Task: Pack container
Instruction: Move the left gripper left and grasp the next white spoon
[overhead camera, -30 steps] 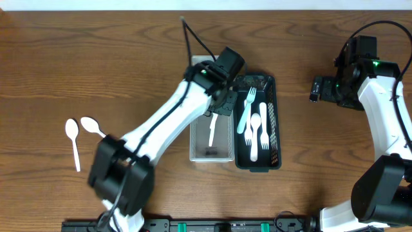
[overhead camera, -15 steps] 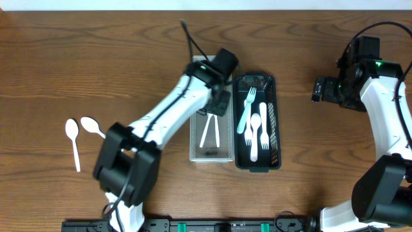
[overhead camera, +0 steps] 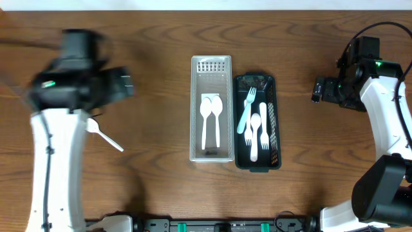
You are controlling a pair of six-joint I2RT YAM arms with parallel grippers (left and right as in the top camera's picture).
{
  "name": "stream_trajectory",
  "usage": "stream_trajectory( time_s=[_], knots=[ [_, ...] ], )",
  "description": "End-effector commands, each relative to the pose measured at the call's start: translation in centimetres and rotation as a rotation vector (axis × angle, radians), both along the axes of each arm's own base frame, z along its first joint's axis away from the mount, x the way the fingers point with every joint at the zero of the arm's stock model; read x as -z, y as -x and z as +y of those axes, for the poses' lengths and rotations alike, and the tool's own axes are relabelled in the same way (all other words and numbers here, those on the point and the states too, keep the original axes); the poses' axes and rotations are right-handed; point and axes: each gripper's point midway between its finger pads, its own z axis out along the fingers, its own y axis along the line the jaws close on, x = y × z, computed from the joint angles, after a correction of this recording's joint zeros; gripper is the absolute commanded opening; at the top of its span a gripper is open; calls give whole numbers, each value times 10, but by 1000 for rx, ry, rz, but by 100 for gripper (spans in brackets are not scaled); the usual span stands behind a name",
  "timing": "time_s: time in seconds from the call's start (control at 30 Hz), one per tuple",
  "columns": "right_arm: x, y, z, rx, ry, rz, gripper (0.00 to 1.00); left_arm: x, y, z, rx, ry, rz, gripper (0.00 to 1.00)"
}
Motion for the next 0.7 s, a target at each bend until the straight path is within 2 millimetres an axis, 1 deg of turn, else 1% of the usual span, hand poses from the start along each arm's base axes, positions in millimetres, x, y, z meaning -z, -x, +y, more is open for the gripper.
stream_trajectory(
  time_s=[0.0,0.07,0.17,0.23,0.3,0.4,0.5,0.67],
  knots=[
    [-2,0,-2,-16,5,-5,99,20,12,37,-193,82,38,98],
    [-2,0,-2,-16,5,-5,99,36,16,49,-263,145,52,98],
    [-2,0,-2,-16,5,-5,99,70,20,63,-365,191,90,98],
    [-2,0,-2,-20,6,-4,99,95,24,67,-407,206,121,98],
    [-2,1,-2,-23,6,-1,99,124,30,69,-448,223,165,98],
    [-1,2,-1,-31,7,3,99,163,35,69,-459,234,211,98],
    [-1,3,-1,-37,8,9,99,191,37,68,-451,237,243,98],
    [-1,4,-1,-38,8,13,99,220,37,67,-439,243,287,98]
  ],
)
